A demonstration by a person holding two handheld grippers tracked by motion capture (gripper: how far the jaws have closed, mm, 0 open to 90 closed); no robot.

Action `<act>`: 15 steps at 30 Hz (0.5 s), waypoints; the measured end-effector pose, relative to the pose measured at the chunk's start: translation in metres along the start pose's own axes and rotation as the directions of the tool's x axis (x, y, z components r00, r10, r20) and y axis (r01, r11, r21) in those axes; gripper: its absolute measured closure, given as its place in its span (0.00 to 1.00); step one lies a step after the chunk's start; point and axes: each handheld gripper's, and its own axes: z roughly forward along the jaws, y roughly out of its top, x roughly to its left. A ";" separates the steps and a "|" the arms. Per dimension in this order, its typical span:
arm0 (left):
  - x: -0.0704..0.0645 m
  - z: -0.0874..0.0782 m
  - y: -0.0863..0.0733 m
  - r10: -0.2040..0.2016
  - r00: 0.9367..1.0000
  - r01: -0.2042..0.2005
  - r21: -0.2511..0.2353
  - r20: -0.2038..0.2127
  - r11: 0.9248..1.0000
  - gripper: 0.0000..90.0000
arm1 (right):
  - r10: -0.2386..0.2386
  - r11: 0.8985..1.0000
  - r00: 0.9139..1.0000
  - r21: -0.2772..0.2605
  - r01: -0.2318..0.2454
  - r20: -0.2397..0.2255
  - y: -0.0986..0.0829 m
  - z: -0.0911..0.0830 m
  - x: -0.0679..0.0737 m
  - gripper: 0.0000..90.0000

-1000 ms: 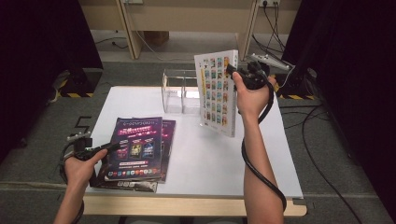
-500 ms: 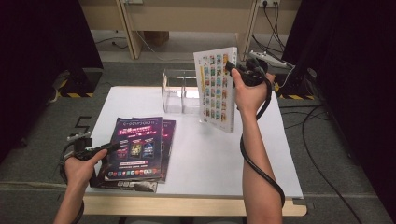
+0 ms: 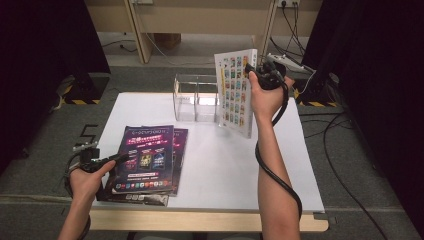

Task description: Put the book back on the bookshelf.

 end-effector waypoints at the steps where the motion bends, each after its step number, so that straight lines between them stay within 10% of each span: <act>1: 0.000 0.000 0.000 0.000 1.000 0.000 0.000 0.000 1.000 0.57 | -0.003 1.000 1.000 0.003 0.003 0.004 0.001 0.004 0.002 0.82; 15: 0.001 -0.002 0.000 -0.001 1.000 0.001 0.000 -0.004 1.000 0.57 | -0.006 1.000 1.000 -0.017 0.006 0.026 0.006 0.024 0.005 0.82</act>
